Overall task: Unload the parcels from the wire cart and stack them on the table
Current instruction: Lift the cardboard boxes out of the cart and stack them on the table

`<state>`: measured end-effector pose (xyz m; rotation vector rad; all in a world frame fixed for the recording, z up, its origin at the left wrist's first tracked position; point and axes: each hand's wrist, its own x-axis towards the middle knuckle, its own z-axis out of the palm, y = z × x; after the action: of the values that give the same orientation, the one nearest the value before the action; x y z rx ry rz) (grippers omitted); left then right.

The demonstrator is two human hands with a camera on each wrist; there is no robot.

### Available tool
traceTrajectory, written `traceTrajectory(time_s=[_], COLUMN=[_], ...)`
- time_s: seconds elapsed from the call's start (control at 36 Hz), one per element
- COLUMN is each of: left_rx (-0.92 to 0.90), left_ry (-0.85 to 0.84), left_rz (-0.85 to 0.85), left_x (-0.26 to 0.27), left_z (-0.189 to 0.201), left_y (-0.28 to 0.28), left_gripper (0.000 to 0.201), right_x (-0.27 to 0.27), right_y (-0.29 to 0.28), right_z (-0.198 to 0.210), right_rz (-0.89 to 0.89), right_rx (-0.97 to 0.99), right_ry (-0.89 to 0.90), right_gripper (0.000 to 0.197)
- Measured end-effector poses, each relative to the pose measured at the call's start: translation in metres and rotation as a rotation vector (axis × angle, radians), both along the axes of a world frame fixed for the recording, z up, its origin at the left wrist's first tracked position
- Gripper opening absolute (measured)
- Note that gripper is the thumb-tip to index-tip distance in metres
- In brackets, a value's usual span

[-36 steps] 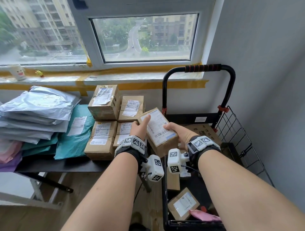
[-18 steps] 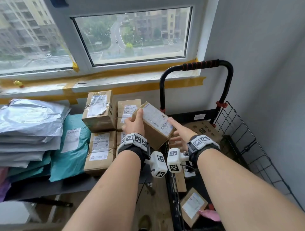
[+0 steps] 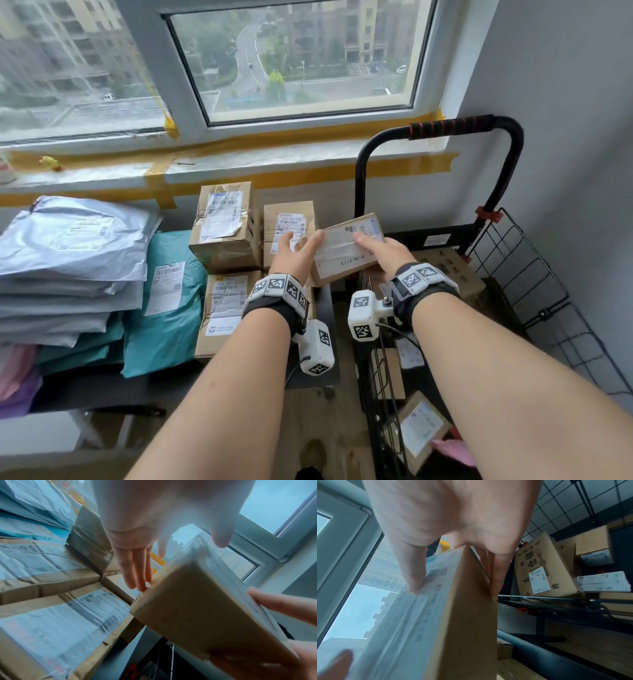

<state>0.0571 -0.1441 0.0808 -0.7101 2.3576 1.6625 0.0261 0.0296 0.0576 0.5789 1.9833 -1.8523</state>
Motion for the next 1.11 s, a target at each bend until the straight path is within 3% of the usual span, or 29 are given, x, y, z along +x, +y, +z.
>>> traceTrajectory(time_s=[0.06, 0.22, 0.25, 0.28, 0.36, 0.42, 0.58, 0.75, 0.86, 1.0, 1.11], left_rx=[-0.041, -0.053, -0.059, -0.072, -0.120, -0.153, -0.483, -0.725, -0.924, -0.936, -0.908], left_ry=[-0.002, -0.006, -0.011, -0.014, -0.017, -0.012, 0.044, 0.222, 0.294, 0.163, 0.142], left_rz=[-0.040, 0.005, 0.007, 0.010, 0.032, 0.020, -0.074, 0.040, 0.032, -0.107, -0.101], left_x=[-0.001, -0.013, -0.017, -0.020, -0.029, -0.034, -0.045, -0.050, -0.054, -0.069, -0.071], left_z=[-0.009, -0.030, -0.032, -0.033, -0.037, -0.038, -0.031, -0.019, -0.016, -0.025, -0.031], left_y=[-0.007, -0.029, -0.032, -0.035, -0.043, -0.050, -0.068, -0.086, -0.104, -0.120, -0.124], left_gripper=[0.077, 0.042, 0.040, 0.038, 0.037, 0.041, 0.044, 0.026, 0.028, 0.039, 0.032], right_x=[-0.006, -0.034, -0.037, -0.039, -0.043, -0.048, -0.057, -0.063, -0.065, -0.071, -0.078], right_y=[-0.011, -0.049, -0.056, -0.064, -0.085, -0.095, -0.113, -0.127, -0.134, -0.143, -0.151], right_z=[0.001, 0.000, 0.001, 0.003, 0.011, 0.013, 0.012, 0.013, 0.015, 0.017, 0.017], right_rz=[-0.006, -0.024, 0.001, 0.047, 0.224, 0.270, 0.285, 0.279, 0.282, 0.301, 0.309], right_rx=[0.015, 0.114, 0.132, 0.157, 0.312, 0.389, 0.440, 0.437, 0.447, 0.440, 0.445], right_ry=[0.025, 0.047, 0.056, 0.067, 0.125, 0.153, 0.163, 0.157, 0.168, 0.189, 0.220], right_gripper=[0.048, 0.100, 0.101, 0.095, 0.048, 0.038, 0.037, 0.038, 0.037, 0.042, 0.041])
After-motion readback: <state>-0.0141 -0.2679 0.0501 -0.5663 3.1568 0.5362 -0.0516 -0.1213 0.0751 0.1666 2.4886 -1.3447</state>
